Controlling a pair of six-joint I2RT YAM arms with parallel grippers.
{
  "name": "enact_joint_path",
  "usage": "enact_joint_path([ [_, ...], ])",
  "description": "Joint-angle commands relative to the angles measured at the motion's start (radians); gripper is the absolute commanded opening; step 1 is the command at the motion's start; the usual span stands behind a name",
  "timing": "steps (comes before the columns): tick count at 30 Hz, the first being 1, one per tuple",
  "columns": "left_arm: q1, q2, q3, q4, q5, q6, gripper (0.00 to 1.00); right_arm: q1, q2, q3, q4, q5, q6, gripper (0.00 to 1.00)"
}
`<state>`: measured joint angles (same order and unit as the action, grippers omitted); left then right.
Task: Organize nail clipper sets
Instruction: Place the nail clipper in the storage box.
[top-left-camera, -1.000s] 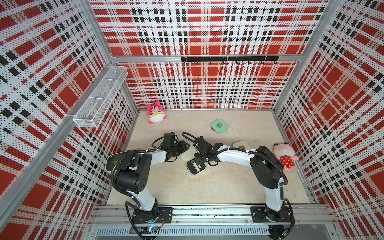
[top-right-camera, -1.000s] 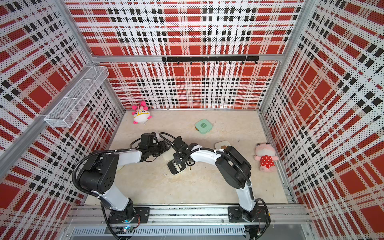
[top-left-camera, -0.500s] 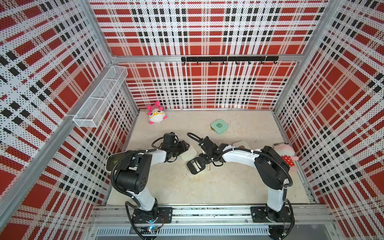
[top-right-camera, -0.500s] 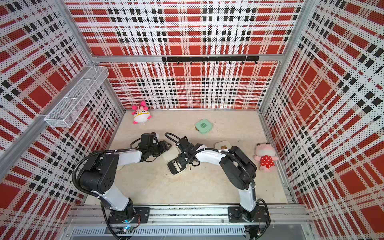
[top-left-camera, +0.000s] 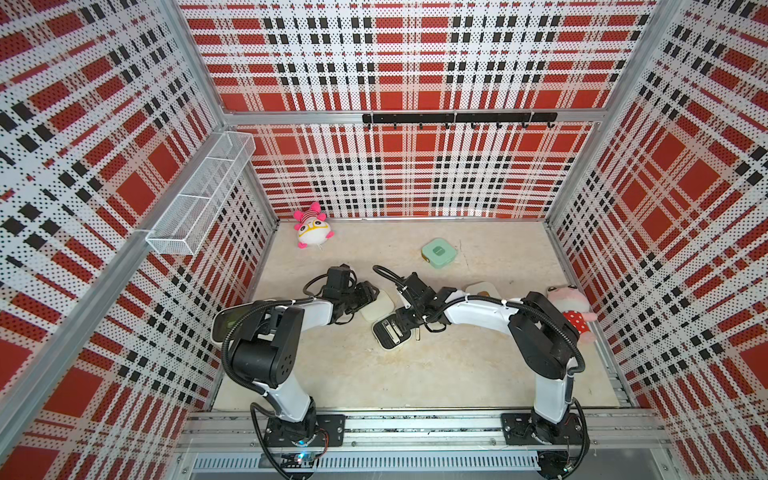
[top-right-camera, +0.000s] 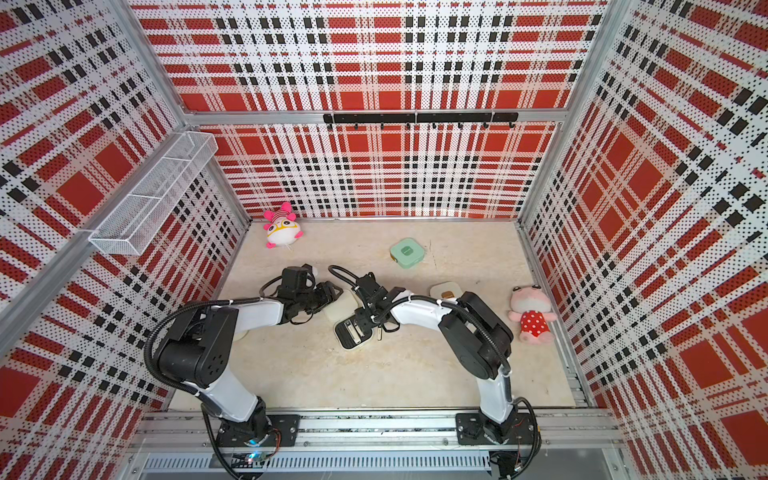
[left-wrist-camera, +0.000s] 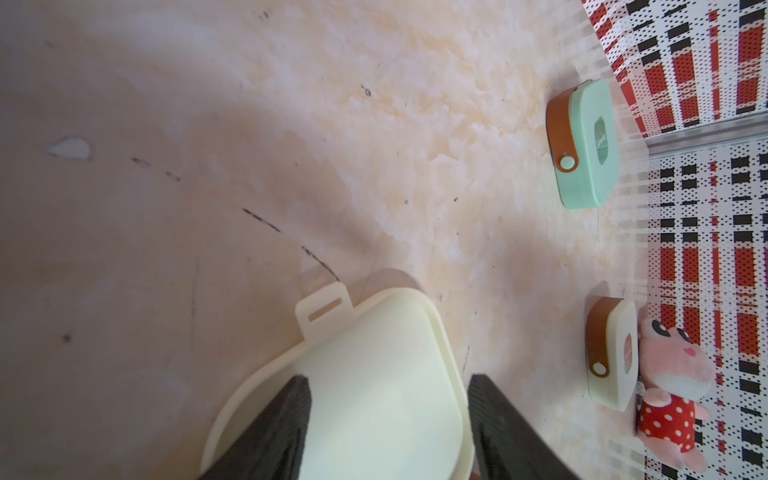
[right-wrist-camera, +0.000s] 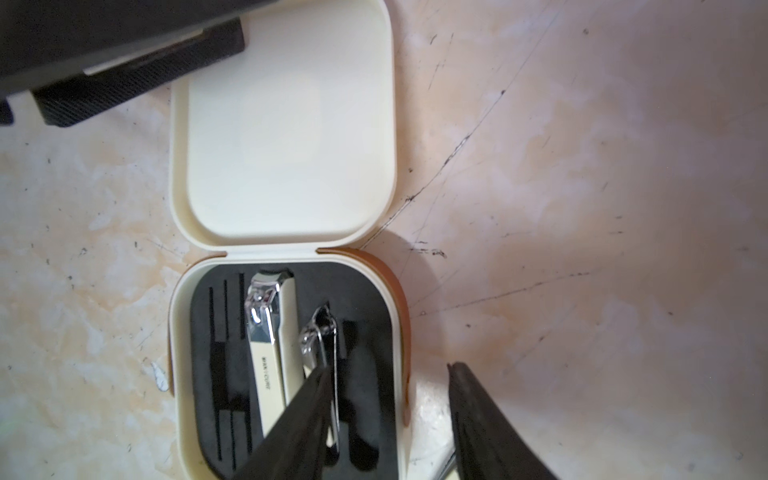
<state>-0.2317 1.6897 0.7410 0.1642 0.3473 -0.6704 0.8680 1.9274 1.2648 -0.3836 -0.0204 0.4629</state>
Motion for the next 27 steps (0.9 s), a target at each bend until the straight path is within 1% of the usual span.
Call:
enact_joint_path([
  [1, -0.008, 0.009, -0.002, -0.006, -0.004, 0.018, 0.65, 0.003, 0.023, 0.000, 0.012, -0.013, -0.015, 0.50],
  [14, -0.008, 0.009, -0.002, -0.006, -0.005, 0.017, 0.65, 0.009, 0.038, 0.001, 0.012, -0.023, -0.021, 0.49],
  [27, -0.007, 0.010, -0.003, -0.006, -0.005, 0.017, 0.65, 0.023, 0.070, 0.018, -0.009, 0.001, -0.020, 0.49],
])
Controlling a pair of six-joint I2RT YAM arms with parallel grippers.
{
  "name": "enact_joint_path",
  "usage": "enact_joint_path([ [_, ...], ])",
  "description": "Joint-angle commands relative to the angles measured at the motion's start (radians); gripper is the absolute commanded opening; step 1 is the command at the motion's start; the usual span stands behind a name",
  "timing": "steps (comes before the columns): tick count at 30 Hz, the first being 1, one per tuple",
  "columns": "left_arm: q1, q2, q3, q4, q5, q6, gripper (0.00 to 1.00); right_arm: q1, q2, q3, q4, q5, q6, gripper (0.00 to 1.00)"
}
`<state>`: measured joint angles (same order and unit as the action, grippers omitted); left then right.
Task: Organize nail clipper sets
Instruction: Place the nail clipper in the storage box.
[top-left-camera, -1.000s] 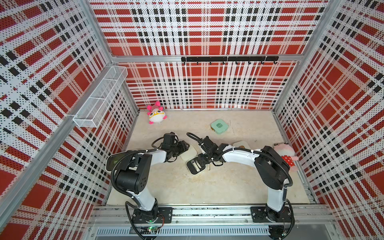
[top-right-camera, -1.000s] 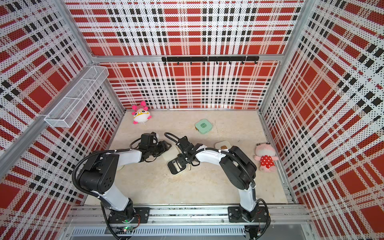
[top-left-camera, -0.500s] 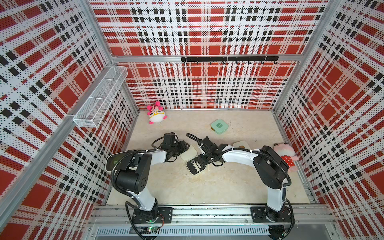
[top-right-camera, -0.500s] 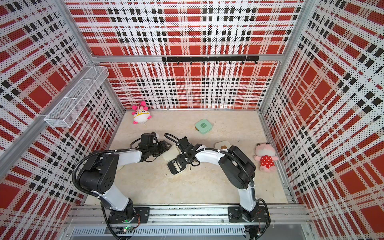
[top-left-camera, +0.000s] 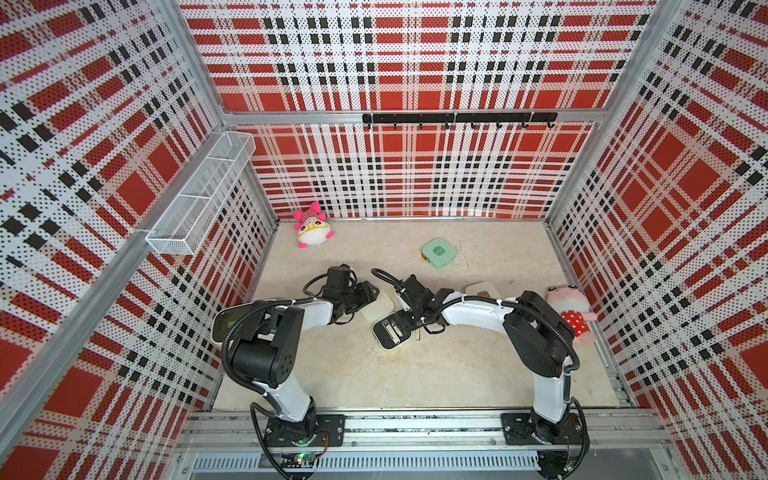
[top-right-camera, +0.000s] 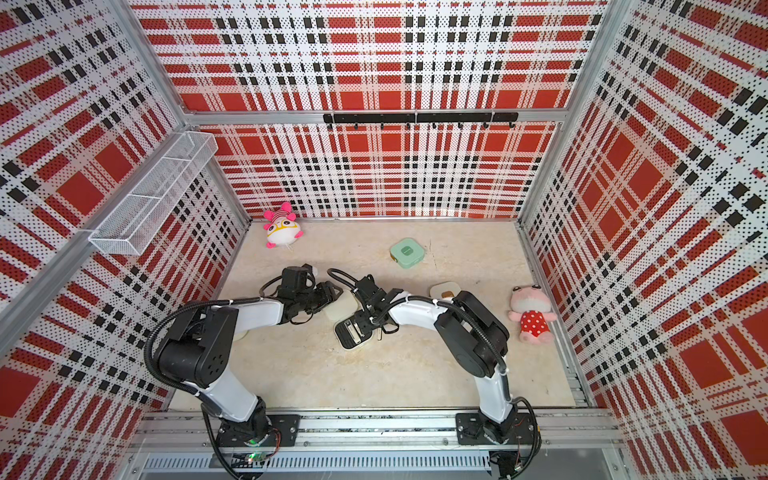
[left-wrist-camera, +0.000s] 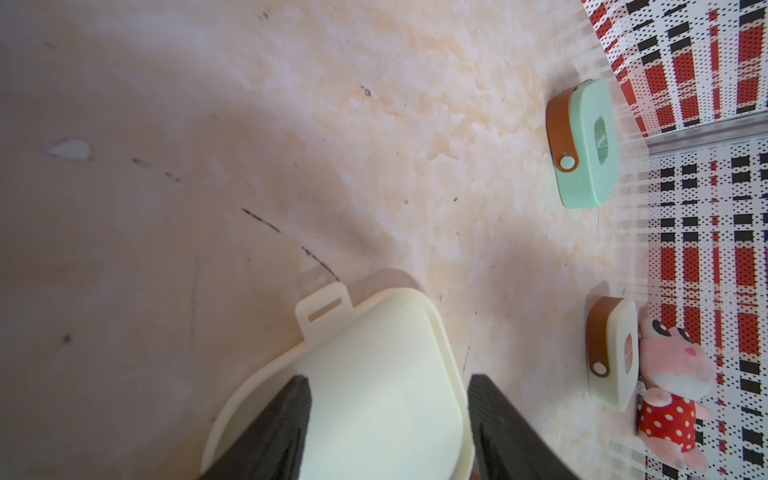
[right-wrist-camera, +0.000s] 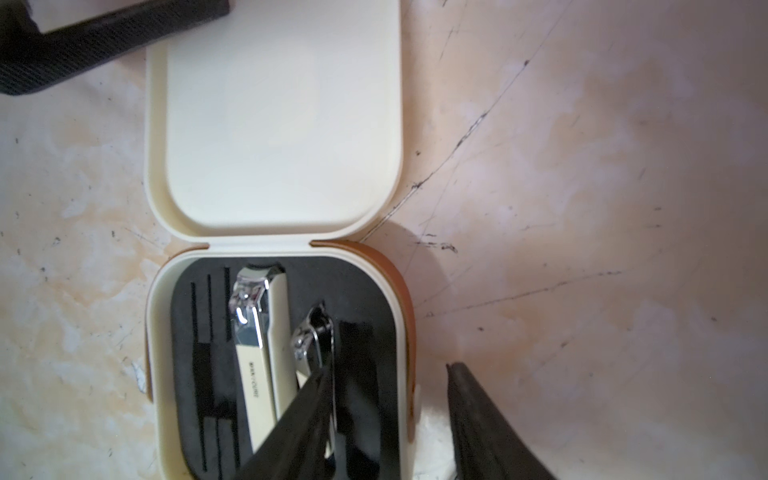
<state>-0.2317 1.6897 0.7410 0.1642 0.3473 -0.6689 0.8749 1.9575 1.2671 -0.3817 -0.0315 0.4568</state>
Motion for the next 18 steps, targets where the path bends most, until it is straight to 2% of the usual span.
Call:
enact_joint_path([
  [1, -0.007, 0.010, -0.003, -0.006, -0.005, 0.015, 0.65, 0.018, 0.044, 0.019, -0.014, 0.018, -0.015, 0.49],
  [12, -0.006, 0.014, -0.002, -0.004, -0.003, 0.015, 0.65, 0.042, 0.075, 0.022, -0.045, 0.060, -0.018, 0.49],
  [18, -0.008, 0.013, 0.000, -0.003, -0.001, 0.015, 0.65, 0.048, 0.075, 0.016, -0.065, 0.091, -0.018, 0.44],
])
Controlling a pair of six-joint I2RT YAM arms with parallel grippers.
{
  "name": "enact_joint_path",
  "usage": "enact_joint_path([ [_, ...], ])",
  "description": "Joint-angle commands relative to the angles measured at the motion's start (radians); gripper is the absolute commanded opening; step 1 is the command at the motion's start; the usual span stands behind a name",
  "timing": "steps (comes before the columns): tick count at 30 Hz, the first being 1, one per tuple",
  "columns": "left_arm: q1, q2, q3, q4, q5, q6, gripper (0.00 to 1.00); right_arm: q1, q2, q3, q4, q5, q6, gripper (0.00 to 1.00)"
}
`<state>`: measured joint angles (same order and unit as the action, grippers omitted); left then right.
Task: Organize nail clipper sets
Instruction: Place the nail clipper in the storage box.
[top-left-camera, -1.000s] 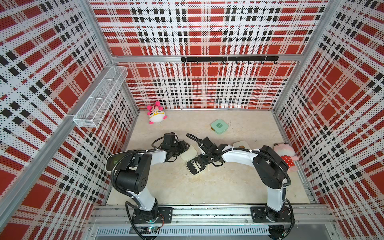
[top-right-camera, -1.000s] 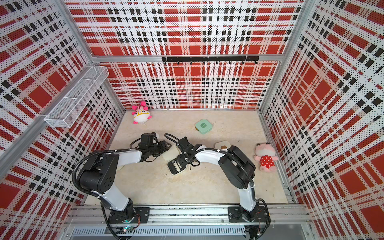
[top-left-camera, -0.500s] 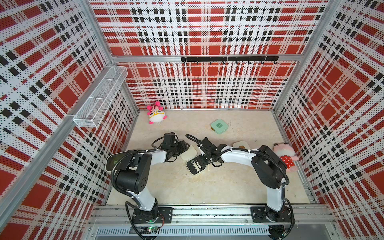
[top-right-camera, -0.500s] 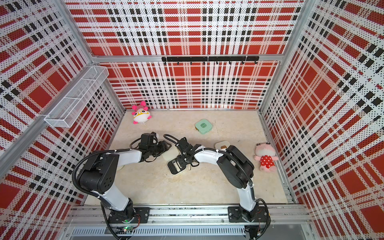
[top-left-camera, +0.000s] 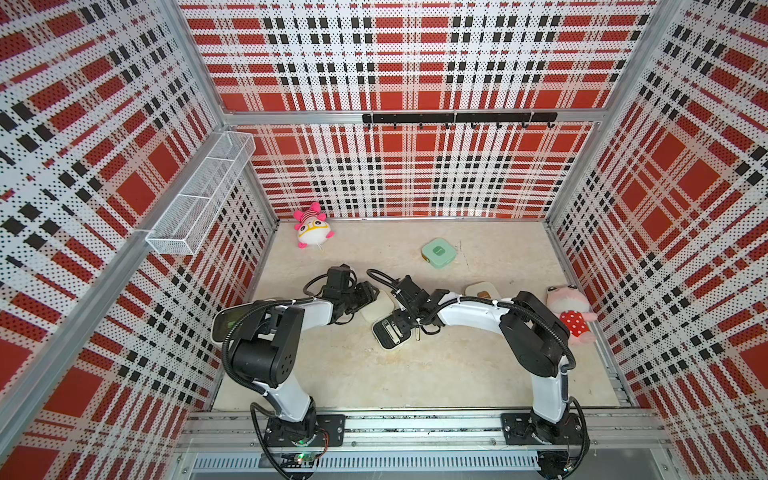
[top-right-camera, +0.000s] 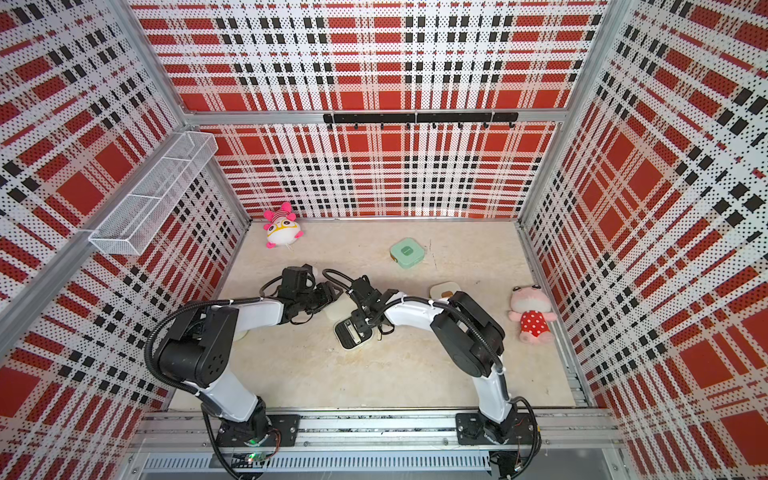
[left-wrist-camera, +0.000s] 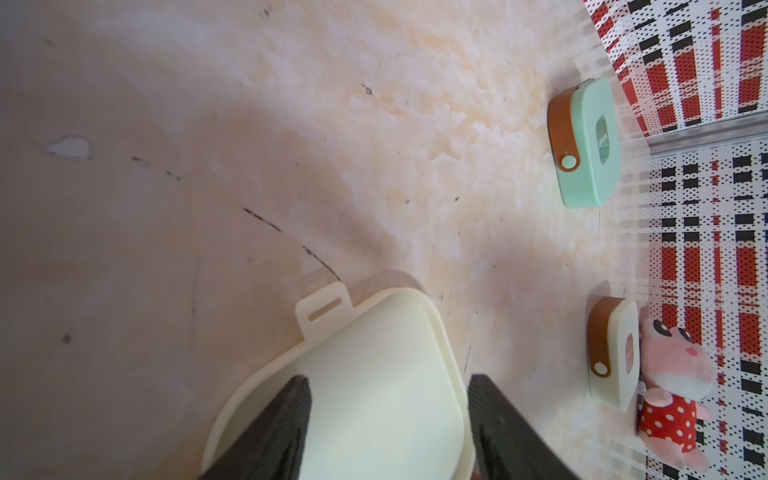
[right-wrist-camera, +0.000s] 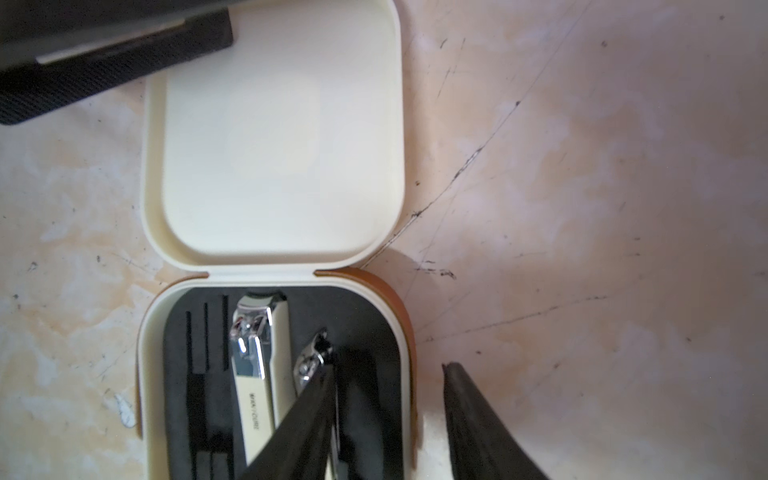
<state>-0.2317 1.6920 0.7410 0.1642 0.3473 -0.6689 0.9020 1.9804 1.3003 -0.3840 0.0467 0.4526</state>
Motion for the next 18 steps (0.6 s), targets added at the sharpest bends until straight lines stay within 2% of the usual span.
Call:
enact_joint_path([
  [1, -0.007, 0.012, 0.000, -0.005, -0.001, 0.015, 0.65, 0.021, 0.051, -0.019, -0.064, 0.016, -0.015, 0.43],
  [12, -0.007, 0.017, 0.009, -0.005, 0.002, 0.014, 0.65, 0.021, 0.033, -0.009, -0.069, 0.043, -0.013, 0.37],
  [18, -0.006, 0.018, 0.014, -0.011, -0.001, 0.017, 0.65, 0.016, 0.019, 0.020, -0.085, 0.069, -0.012, 0.40],
])
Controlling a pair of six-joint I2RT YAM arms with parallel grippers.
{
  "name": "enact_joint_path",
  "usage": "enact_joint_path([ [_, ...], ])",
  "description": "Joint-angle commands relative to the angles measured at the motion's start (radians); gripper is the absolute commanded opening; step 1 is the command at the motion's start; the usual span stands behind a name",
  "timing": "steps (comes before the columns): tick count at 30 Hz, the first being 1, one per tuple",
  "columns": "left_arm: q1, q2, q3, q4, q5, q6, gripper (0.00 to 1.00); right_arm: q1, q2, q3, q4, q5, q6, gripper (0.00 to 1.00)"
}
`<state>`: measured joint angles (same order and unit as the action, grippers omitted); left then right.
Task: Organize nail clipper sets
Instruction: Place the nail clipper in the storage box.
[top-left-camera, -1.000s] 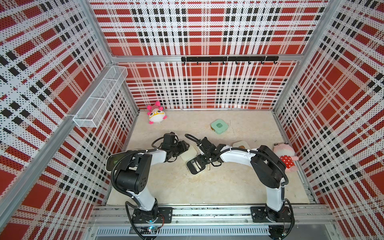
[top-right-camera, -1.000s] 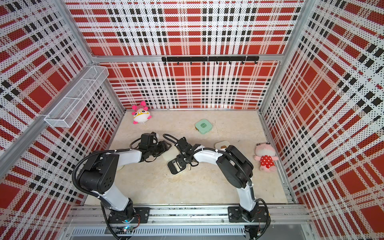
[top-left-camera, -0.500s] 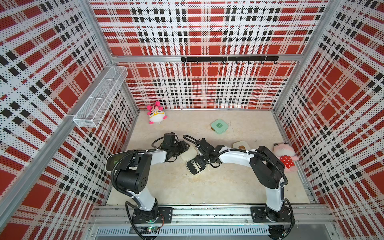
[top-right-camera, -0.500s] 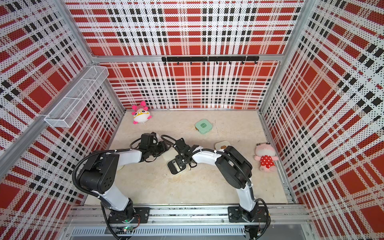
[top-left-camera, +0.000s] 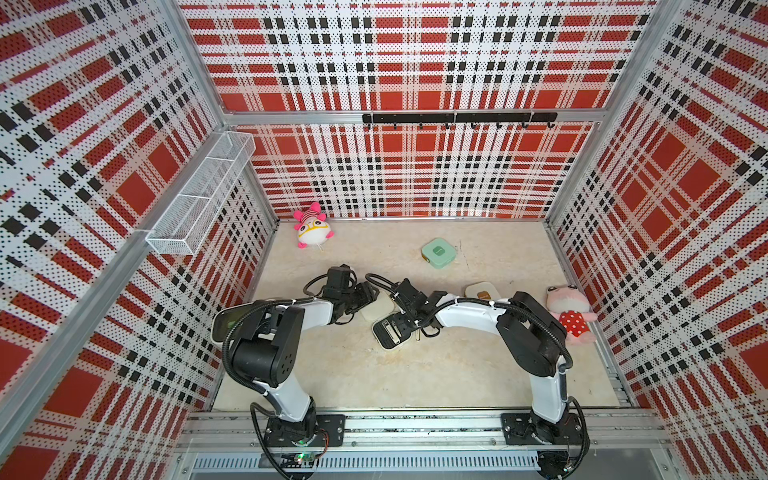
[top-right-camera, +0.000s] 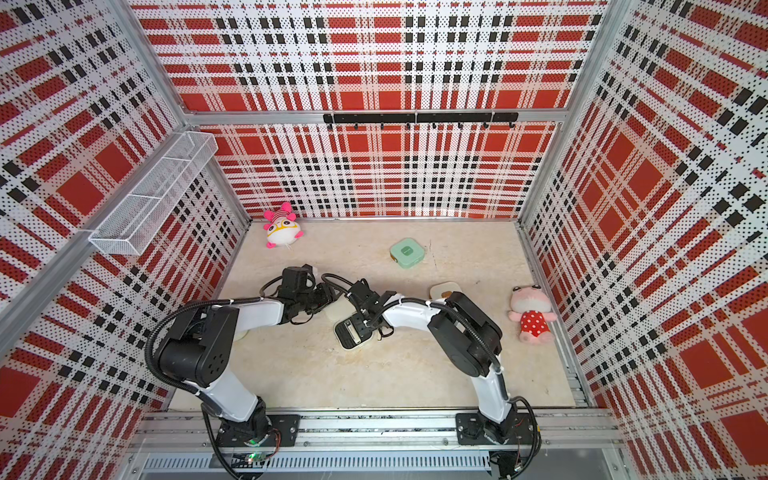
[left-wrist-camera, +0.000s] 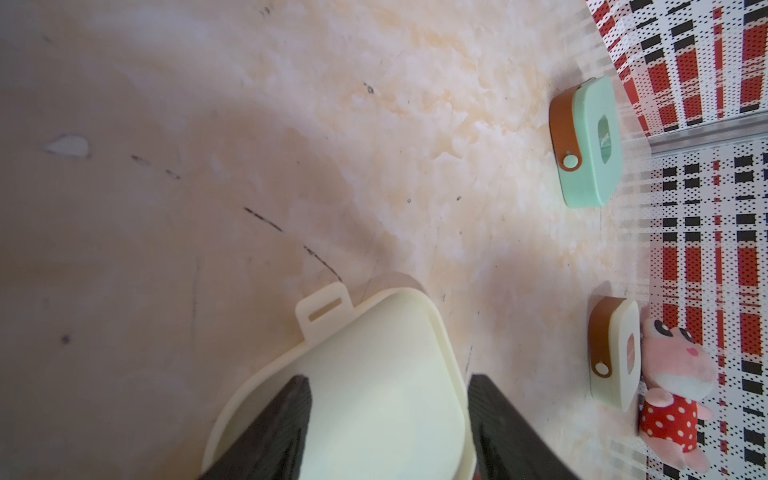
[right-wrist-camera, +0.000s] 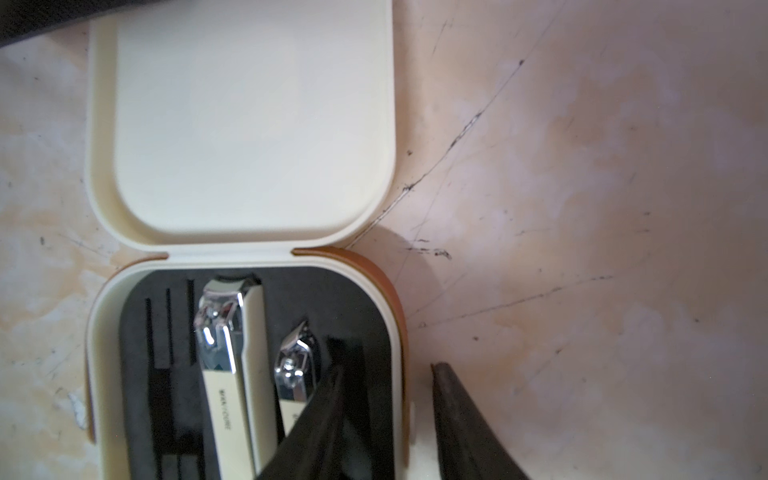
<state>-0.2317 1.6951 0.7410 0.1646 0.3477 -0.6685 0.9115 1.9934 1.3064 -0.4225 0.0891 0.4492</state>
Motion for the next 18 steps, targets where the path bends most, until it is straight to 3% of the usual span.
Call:
enact_joint_path([
  [1, -0.007, 0.017, 0.016, -0.012, 0.000, 0.017, 0.65, 0.005, 0.001, 0.018, -0.048, 0.032, -0.008, 0.41],
  [18, -0.006, 0.007, 0.019, -0.022, -0.008, 0.017, 0.65, 0.000, -0.073, 0.029, -0.022, -0.019, -0.015, 0.52],
])
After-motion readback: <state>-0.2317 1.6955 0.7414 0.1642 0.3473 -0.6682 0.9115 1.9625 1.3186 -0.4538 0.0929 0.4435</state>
